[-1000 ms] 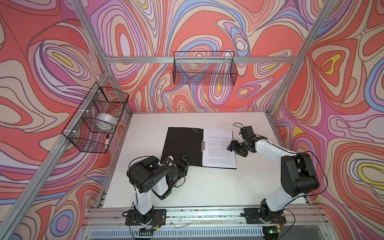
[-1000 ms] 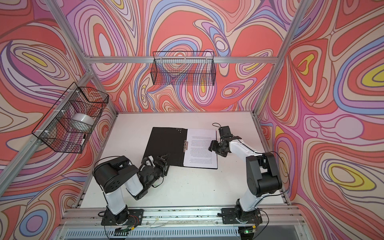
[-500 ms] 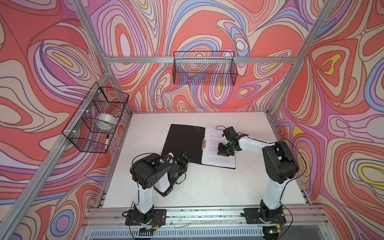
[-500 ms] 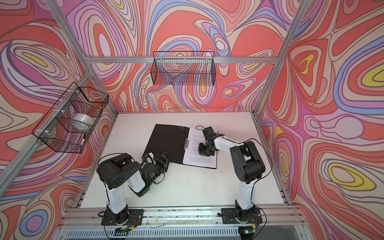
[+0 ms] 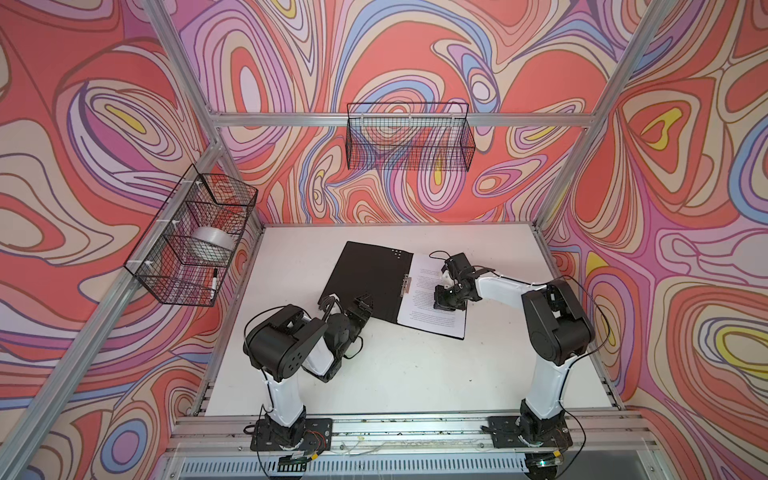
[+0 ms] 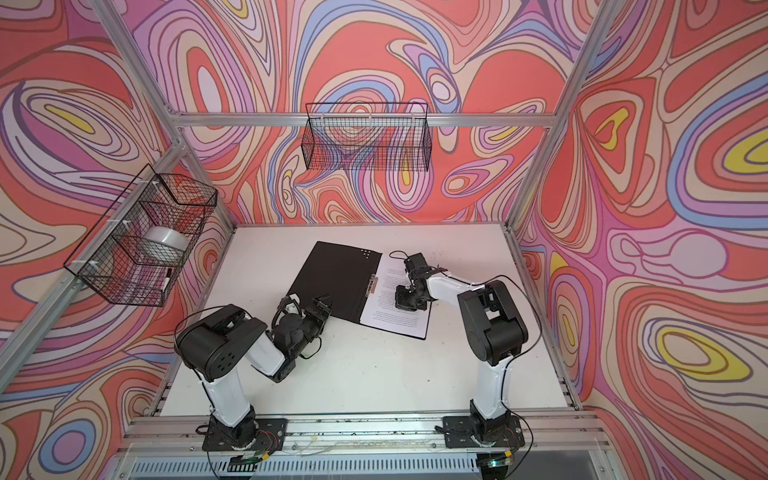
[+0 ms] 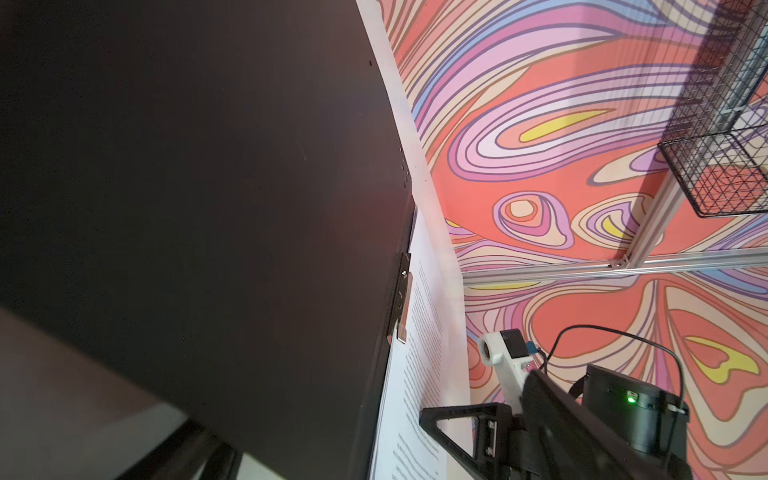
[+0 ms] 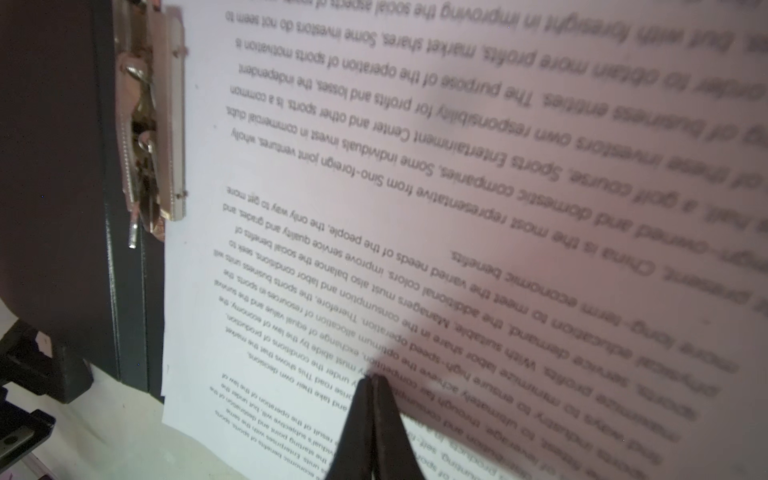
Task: Put the files into the folder
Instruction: 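Lift and swing the cover upright with the left gripper toward the sheets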
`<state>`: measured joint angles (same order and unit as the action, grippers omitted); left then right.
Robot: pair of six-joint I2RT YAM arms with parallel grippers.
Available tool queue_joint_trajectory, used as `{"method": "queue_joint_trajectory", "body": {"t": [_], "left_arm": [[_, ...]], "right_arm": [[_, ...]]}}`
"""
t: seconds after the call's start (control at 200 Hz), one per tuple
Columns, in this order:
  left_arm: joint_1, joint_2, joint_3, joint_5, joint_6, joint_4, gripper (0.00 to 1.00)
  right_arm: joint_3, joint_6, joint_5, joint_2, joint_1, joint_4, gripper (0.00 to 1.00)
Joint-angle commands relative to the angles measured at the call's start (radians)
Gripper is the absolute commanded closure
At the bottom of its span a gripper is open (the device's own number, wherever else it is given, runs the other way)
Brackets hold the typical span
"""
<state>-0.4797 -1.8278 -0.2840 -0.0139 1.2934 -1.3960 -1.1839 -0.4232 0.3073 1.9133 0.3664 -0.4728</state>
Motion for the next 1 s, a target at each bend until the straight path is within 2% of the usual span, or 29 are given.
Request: {"method": "queue_joint_trajectory", "body": {"t": [0.0,0.22,0.446,0.706,0.881,0.991], "left_arm": [[0.034,0.026,-0.027,0.056,-0.086,0.029,0.00],[0.085,0.054,-0.120,0.171,-0.122,0.030,0.00],[0.085,0.082,-0.182,0.251,-0.160,0.031,0.00],[0.075,0.132,-0.176,0.335,-0.160,0.035,0.00],[0.043,0.197,-0.169,0.384,-0.183,0.066,0.00],[0.000,0.257,-0.179,0.401,-0.240,0.168,0.00]], "right_arm": [[0.046,0.023,-0.021,0.065,0.006,-0.039,1.00],[0.050,0.035,-0.011,0.062,0.006,-0.038,1.00],[0.053,0.040,0.012,0.069,0.006,-0.027,1.00],[0.033,0.011,0.064,0.024,0.004,-0.018,1.00],[-0.040,-0.010,0.093,0.003,0.001,-0.057,0.92],[-0.062,-0.055,0.065,-0.015,-0.012,-0.089,0.87]]}}
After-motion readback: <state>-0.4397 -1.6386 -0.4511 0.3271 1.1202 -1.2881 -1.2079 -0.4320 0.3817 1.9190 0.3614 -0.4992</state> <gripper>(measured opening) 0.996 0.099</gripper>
